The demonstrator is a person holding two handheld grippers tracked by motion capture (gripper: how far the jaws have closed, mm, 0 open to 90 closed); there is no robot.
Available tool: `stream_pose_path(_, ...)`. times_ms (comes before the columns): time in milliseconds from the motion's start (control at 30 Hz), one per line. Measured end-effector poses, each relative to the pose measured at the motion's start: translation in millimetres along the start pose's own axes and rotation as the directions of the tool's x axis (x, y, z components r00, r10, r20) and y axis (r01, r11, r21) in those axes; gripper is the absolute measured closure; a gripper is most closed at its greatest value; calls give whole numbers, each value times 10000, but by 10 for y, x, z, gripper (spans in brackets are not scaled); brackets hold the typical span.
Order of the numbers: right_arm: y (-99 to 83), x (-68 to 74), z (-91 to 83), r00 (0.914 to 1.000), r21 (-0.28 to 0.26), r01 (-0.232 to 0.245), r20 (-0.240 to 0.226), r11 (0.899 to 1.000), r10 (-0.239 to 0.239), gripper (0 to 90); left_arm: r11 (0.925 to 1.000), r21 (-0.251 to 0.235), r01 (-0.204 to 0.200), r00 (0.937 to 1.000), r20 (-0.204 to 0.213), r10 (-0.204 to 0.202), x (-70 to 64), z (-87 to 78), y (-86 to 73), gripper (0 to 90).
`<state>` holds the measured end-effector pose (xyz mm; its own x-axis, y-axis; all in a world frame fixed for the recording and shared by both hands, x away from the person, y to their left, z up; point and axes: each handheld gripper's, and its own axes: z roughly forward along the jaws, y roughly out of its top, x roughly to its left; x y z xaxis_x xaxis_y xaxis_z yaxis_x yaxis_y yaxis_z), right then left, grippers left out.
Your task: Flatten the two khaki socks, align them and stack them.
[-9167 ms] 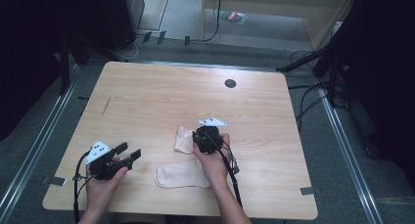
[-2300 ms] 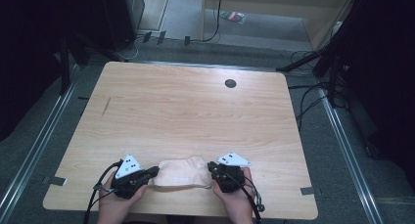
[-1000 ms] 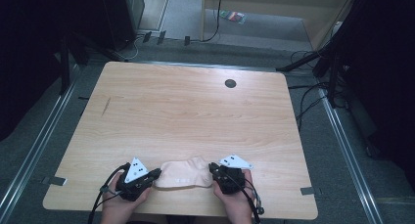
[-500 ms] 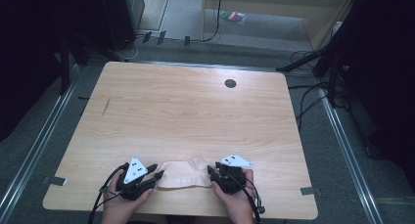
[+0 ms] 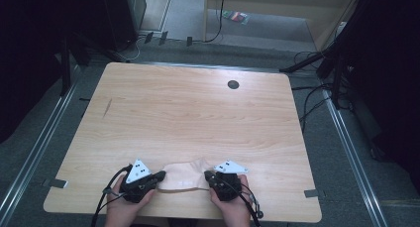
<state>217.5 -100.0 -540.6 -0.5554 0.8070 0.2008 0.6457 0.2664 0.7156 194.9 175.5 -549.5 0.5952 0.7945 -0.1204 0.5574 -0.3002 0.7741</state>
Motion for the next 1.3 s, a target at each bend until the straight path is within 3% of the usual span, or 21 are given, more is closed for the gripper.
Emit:
stream_pose_path(100, -27, -52, 29, 9991, 118, -425, -84, 9990, 426, 900, 10000, 61, -38, 10000, -91, 38, -11, 21, 6, 900)
stream_pose_path(267, -27, -5, 26, 9995, 165, -142, 288, 9998, 137, 900, 9988, 133, -467, 9982, -382, 472, -35, 76, 30, 900)
stream_pose_path(367, -29, -19, 21, 9995, 78, -240, 189, 9997, 239, 900, 9984, 51, -571, 9977, -359, 572, -33, 92, 49, 884)
stream_pose_path(433, -29, -44, -15, 9993, -284, -378, -3, 9989, 378, 774, 9979, -485, -432, 9990, 104, 438, -16, 57, 47, 752)
stream_pose_path(500, 6, -73, -107, 9991, -926, -410, -156, 9949, 397, 644, 9932, -1164, -34, 9989, 460, 89, 21, -10, 51, 616)
stream_pose_path(633, 73, -138, -259, 9994, -1810, -306, -188, 9830, 277, 353, 9707, -2279, 757, 9965, 510, -658, 155, -179, 60, 402)
stream_pose_path(733, 95, -194, -317, 9993, -1935, -370, -136, 9804, 350, 173, 9620, -2475, 1155, 9932, 447, -1077, 264, -270, 54, 242)
stream_pose_path(800, 102, -217, -347, 9995, -1997, -330, -76, 9793, 322, 128, 9585, -2521, 1330, 9911, 410, -1268, 347, -329, 37, 179)
stream_pose_path(867, 103, -216, -376, 9995, -2100, -140, 259, 9776, 198, 128, 9558, -2599, 1375, 9905, 378, -1322, 414, -383, 20, 129)
stream_pose_path(1000, 110, -253, -423, 9985, -2269, -144, 478, 9738, 259, 129, 9439, -2903, 1571, 9872, 190, -1584, 534, -486, -5, 129)
stream_pose_path(1100, 106, -299, -448, 9979, -2301, -273, 501, 9728, 399, 130, 9441, -2918, 1536, 9853, -269, -1686, 617, -535, -28, 130)
stream_pose_path(1300, 97, -423, -525, 9947, -2511, -398, 821, 9671, 622, 131, 9386, -2992, 1717, 9784, -594, -1980, 774, -620, -82, 130)
